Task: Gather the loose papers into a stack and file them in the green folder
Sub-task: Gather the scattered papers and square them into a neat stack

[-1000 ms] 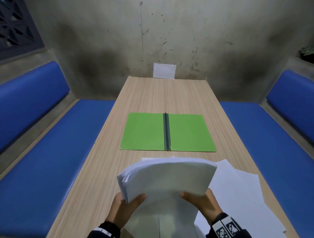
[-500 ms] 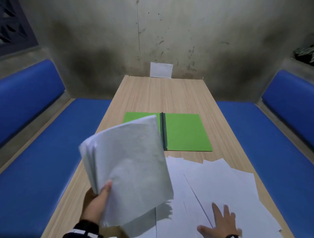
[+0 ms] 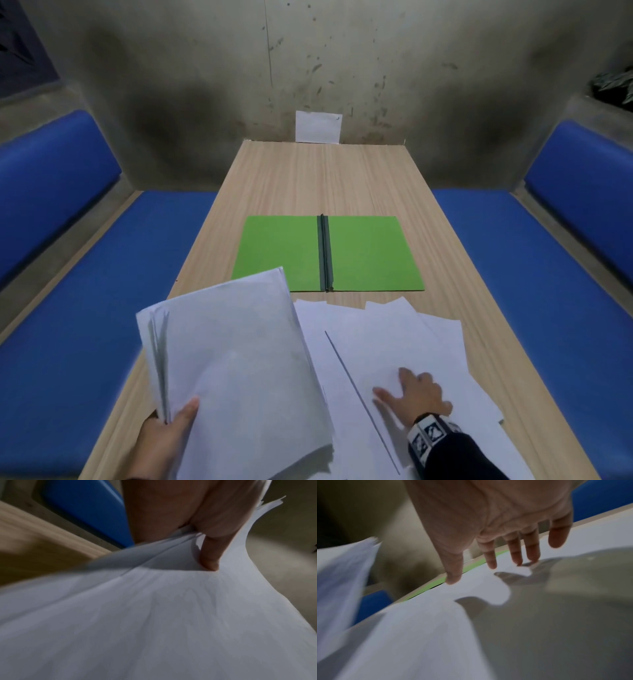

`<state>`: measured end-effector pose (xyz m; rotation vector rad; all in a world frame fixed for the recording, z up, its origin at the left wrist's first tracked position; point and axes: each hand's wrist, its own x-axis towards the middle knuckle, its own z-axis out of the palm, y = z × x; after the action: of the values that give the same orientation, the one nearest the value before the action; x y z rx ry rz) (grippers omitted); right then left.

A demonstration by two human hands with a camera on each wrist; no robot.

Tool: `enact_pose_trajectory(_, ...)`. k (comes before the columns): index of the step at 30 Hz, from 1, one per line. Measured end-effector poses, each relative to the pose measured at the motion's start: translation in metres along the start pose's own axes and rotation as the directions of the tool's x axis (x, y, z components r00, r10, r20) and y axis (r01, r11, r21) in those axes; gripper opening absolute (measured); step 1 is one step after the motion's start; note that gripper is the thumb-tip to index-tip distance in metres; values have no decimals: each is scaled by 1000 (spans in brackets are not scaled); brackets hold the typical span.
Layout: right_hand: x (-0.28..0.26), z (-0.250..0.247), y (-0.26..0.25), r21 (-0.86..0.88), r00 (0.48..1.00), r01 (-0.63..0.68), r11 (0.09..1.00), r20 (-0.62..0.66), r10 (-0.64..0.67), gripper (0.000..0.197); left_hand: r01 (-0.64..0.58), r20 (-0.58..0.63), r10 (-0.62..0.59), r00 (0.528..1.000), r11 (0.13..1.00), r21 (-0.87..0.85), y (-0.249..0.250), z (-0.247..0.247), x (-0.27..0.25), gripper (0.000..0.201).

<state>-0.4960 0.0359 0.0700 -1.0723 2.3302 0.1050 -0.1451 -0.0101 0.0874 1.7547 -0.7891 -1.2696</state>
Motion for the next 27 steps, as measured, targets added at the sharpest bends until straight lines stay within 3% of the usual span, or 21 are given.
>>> enact_pose_trajectory(3,21,-22,25,109,986,-122,987,-100,133,94,53,37,-55,998,998,37,-10,1,4,24)
enact_pose_trajectory(7,44,-37,52,170,978,-173,970,-90,190,107,67,98,-71,993,997,39,-17,10,4,20)
enact_pose_trajectory(9,47,-41,54,137,975,-166,977,-128,183,95,79,122,-84,989,996,44,-21,17,5,33)
enact_pose_trajectory(11,51,-42,54,85,974,-111,990,-188,125,63,88,130,-103,986,989,116,-29,22,9,51)
enact_pose_trajectory(13,59,-43,55,152,968,-47,987,-236,82,30,108,147,-135,980,979,175,-35,25,14,59)
enact_pose_trajectory(14,62,-46,56,215,967,-12,977,-247,66,23,121,144,-153,978,971,208,-37,27,16,55)
enact_pose_trajectory(16,67,-55,61,311,967,57,949,-255,25,30,126,139,-166,976,957,262,-38,30,19,47)
enact_pose_trajectory(19,72,-67,65,363,976,116,924,-215,-38,35,123,130,-169,977,945,302,-44,31,26,45)
enact_pose_trajectory(21,76,-66,63,360,981,140,922,-176,-80,27,128,133,-177,975,941,312,-47,31,27,44)
enact_pose_trajectory(23,75,-60,56,367,993,115,923,-49,-104,21,137,129,-183,975,942,306,-50,31,28,44)
enact_pose_trajectory(27,72,-43,39,189,980,152,970,101,-173,59,149,135,-193,972,948,282,-53,32,29,43)
